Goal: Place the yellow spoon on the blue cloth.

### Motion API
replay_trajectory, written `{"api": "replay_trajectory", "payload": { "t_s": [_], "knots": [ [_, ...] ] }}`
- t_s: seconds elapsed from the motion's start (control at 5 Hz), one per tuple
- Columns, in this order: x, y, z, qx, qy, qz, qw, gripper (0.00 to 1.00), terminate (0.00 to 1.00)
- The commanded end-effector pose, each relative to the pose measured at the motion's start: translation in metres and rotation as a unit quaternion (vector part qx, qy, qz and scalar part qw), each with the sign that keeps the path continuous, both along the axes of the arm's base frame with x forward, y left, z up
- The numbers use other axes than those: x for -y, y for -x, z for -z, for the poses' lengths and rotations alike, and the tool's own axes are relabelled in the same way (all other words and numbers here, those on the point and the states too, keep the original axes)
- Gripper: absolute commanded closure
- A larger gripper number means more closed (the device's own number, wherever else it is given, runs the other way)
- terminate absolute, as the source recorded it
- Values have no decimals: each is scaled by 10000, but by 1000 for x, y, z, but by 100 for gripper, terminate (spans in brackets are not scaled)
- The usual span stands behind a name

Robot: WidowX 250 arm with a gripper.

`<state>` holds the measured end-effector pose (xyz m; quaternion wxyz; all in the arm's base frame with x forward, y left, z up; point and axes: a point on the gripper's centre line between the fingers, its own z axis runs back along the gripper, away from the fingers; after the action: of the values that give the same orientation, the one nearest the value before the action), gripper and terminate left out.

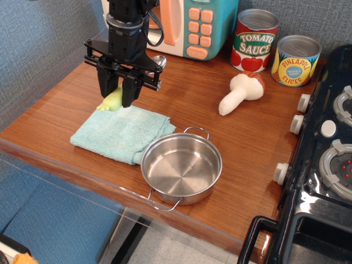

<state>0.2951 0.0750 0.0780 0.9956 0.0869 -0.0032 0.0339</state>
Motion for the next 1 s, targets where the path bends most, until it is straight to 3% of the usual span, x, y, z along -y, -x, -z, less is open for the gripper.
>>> {"api": "replay_trajectory", "payload": {
  "t_s": [0.0,0.2,0.4,0.8],
  "knots": [
    [5,26,-18,312,85,-82,9994,100,0],
    [6,31,-15,230,183,-117,9995,100,0],
    [6,33,-13,81,273,-199,9994,0,0],
    [3,39,-13,-69,362,-348,9987,0,0]
  ]
}}
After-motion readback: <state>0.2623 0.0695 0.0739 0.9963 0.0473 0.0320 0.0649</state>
